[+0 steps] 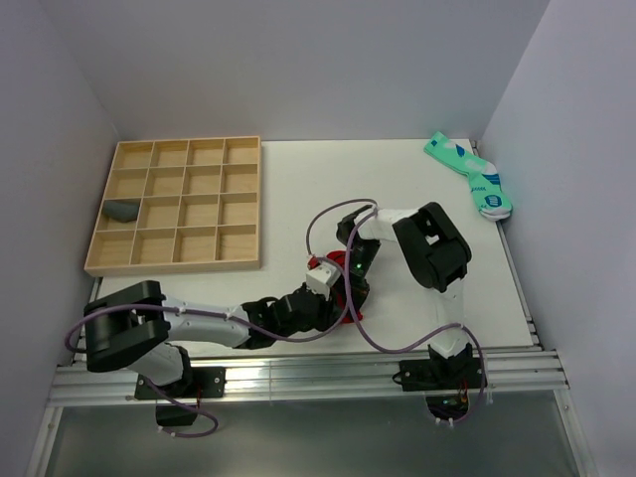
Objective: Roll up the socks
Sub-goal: Roll the sock at the center of the board.
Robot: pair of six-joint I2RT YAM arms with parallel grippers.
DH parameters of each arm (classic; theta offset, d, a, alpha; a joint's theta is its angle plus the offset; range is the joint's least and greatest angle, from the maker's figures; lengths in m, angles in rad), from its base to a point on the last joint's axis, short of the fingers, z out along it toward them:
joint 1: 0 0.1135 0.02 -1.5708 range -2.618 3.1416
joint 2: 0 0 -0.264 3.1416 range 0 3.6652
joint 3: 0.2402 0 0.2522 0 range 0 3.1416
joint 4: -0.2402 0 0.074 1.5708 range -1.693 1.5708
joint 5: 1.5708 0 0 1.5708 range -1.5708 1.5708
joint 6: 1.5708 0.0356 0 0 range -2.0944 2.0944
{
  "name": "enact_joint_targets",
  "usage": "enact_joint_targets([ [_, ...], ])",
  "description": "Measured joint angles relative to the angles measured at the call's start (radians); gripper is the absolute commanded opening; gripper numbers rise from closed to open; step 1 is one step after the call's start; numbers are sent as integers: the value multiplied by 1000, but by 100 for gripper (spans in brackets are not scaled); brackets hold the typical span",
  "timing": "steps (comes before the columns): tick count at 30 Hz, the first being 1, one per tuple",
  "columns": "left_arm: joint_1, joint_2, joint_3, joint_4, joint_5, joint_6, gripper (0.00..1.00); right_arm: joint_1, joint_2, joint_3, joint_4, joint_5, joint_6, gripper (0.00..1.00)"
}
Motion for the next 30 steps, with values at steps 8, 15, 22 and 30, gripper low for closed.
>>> enact_joint_targets([
  [8, 15, 68, 5, 56, 65, 46, 34, -15, 6, 6, -14, 8, 0, 15],
  [15, 62, 123, 5, 114, 114, 44, 32, -18, 9, 8, -19, 8, 3, 16],
  [22, 71, 174, 4, 154, 148, 14, 29, -19, 9, 13, -19, 13, 13, 17],
  [30, 71, 206, 4, 164, 148, -34, 6, -19, 0, 11, -1, 19, 89, 40],
])
